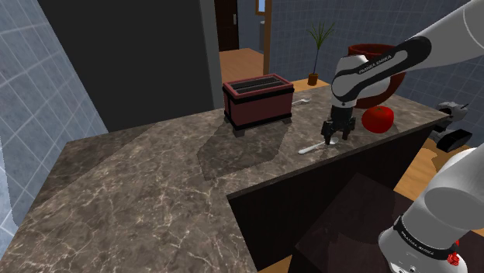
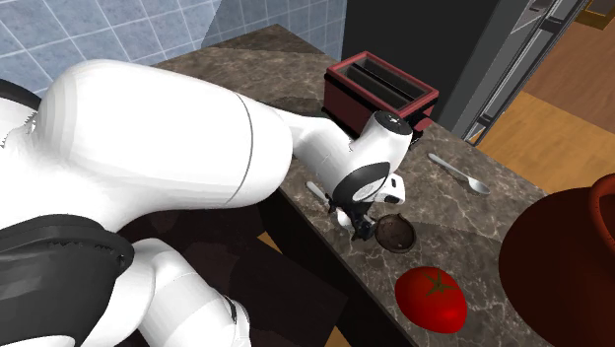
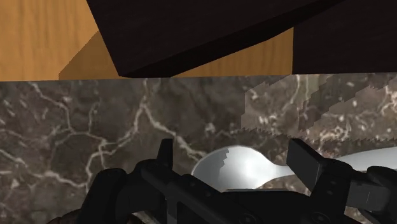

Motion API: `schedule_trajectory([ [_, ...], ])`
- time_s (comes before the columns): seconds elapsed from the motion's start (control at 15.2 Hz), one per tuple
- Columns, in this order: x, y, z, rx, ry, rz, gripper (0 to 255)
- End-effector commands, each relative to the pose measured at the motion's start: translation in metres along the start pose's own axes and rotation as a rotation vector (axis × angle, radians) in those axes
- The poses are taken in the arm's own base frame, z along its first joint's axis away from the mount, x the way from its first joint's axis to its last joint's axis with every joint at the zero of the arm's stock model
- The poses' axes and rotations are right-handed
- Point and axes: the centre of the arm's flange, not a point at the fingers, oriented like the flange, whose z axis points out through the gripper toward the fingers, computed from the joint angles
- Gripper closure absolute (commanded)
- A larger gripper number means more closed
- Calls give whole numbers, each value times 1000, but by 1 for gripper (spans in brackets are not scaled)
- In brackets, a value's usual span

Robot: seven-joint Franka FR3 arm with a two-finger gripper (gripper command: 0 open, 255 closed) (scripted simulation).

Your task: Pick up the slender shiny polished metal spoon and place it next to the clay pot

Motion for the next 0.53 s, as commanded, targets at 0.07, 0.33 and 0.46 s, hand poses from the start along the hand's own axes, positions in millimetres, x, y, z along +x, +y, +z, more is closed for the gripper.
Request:
schedule_trajectory([
  [0.07,0,0,4,0,1,0,0],
  [0.33,0,0,4,0,1,0,0],
  [0.46,0,0,4,0,1,0,255],
])
